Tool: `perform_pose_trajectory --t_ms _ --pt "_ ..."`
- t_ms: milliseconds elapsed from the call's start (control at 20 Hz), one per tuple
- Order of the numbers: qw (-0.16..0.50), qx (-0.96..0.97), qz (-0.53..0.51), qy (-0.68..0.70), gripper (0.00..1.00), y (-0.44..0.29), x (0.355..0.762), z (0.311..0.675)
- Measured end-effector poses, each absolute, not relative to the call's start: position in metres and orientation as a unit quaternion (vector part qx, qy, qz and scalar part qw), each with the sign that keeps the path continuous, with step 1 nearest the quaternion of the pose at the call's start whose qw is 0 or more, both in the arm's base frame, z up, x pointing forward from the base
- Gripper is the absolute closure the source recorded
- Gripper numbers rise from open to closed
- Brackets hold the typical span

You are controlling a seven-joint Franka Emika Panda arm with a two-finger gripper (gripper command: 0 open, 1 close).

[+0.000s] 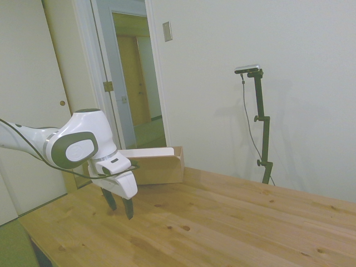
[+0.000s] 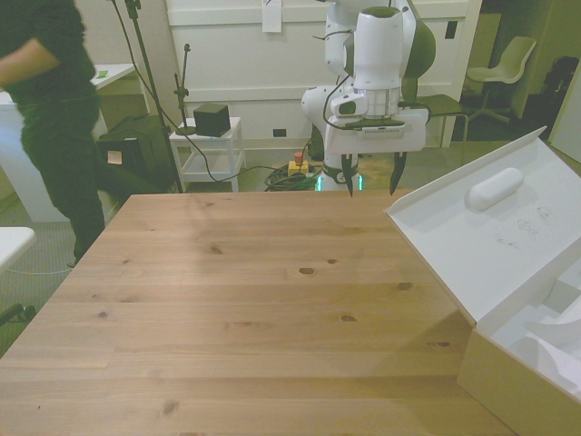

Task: Close the box

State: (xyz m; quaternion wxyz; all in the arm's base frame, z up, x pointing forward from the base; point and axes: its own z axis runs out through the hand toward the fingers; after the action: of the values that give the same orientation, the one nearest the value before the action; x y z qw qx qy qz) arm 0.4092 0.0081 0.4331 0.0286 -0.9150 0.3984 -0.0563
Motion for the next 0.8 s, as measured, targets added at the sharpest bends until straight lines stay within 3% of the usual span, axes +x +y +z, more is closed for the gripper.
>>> perform_pose_trajectory --t_ms 300,500,800 --pt "0.024 -0.921 -0.057 0.385 0.0 0.017 0.409 0.432" --pt "0.031 -0.925 -0.08 0.369 0.0 0.042 0.42 0.462" --pt "0.039 -0.932 -0.099 0.346 0.0 0.078 0.476 0.496"
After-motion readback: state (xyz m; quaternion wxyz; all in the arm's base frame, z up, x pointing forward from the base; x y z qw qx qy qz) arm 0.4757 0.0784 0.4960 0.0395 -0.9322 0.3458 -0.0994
